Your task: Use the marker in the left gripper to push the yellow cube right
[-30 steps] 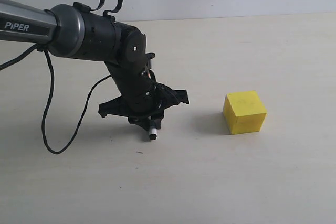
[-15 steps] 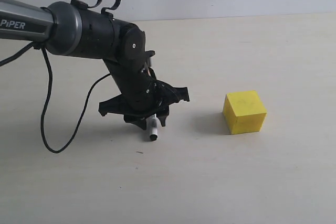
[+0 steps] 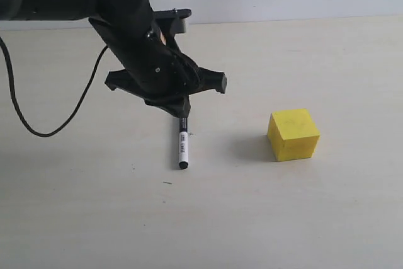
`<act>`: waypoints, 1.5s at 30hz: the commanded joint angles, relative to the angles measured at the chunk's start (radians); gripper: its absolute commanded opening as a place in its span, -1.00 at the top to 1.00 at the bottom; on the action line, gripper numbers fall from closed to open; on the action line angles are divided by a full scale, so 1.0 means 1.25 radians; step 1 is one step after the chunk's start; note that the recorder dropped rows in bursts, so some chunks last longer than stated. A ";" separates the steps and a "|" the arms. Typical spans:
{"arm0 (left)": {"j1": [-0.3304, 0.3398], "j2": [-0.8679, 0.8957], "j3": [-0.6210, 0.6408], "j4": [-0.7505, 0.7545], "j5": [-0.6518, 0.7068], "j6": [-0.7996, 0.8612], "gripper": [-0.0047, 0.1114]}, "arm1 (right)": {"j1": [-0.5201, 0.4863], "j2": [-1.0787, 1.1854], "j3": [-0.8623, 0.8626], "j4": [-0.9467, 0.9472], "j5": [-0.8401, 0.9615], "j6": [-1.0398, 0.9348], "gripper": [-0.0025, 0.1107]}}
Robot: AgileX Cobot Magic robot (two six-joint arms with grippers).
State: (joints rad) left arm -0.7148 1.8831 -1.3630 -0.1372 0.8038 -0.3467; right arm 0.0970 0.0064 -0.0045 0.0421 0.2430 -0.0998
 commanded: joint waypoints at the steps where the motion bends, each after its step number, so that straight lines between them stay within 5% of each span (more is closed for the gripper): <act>1: -0.017 -0.063 0.031 -0.004 -0.032 0.050 0.92 | -0.003 -0.005 0.004 0.003 -0.006 -0.001 0.96; 7: -0.070 -0.220 0.215 -0.001 -0.328 0.064 0.92 | -0.003 -0.005 0.004 0.003 -0.006 -0.001 0.96; 13: -0.098 -0.533 0.614 -0.001 -0.848 0.173 0.92 | -0.003 -0.005 0.004 0.003 -0.006 -0.001 0.96; 18: -0.098 -0.814 0.857 -0.001 -1.051 0.179 0.92 | -0.003 -0.005 0.004 0.003 -0.006 -0.001 0.96; 26: -0.097 -1.066 0.974 -0.002 -1.031 0.213 0.92 | -0.003 -0.005 0.004 0.003 -0.006 -0.001 0.96; 45: -0.123 -1.107 0.974 -0.003 -1.032 0.212 0.92 | -0.003 -0.005 0.004 0.003 -0.004 -0.001 0.96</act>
State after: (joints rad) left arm -0.8613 0.5066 -0.1510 -0.1357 -0.4800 -0.0855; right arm 0.0970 0.0064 -0.0045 0.0421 0.2430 -0.0998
